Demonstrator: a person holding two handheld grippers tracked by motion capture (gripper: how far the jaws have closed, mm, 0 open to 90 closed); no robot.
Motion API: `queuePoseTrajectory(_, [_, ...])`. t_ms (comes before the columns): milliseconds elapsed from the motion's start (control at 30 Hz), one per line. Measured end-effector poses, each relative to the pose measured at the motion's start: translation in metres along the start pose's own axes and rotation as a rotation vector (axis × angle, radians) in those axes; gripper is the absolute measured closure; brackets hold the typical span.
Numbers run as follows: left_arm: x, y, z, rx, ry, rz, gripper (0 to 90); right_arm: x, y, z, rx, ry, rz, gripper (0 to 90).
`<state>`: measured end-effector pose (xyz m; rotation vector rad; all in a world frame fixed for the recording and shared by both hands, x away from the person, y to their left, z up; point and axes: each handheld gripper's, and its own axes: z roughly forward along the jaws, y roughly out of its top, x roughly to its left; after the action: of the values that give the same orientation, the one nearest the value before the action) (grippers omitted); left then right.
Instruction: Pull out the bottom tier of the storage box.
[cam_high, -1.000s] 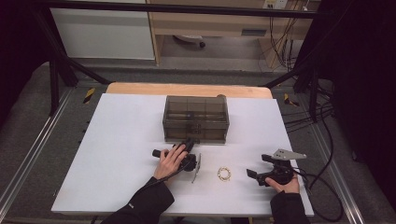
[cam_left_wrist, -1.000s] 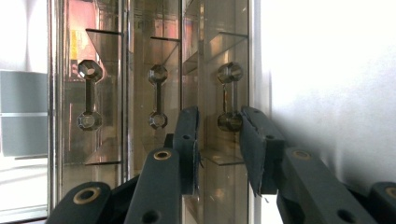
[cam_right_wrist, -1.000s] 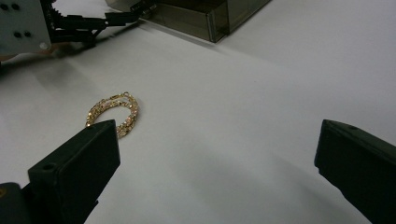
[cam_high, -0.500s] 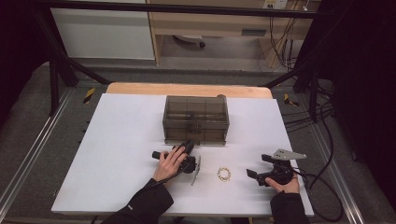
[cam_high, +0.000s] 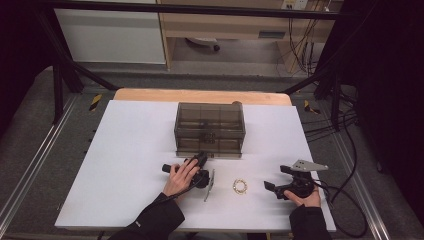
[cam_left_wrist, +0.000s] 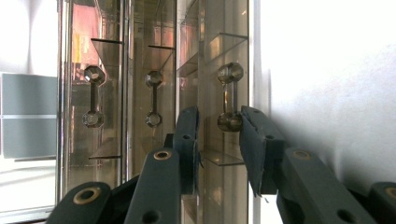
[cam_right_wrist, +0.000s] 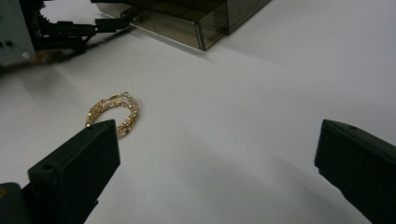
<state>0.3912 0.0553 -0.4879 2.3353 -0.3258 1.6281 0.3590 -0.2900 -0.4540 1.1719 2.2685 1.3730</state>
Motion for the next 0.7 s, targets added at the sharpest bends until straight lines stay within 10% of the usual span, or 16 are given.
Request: queuePoseTrajectory(700, [-0.004, 0.002, -0.0088, -0.004, 0.005, -0.006, 68.5, 0.0002, -0.0003, 0.0008, 0.002, -0.002, -0.002, 0.6])
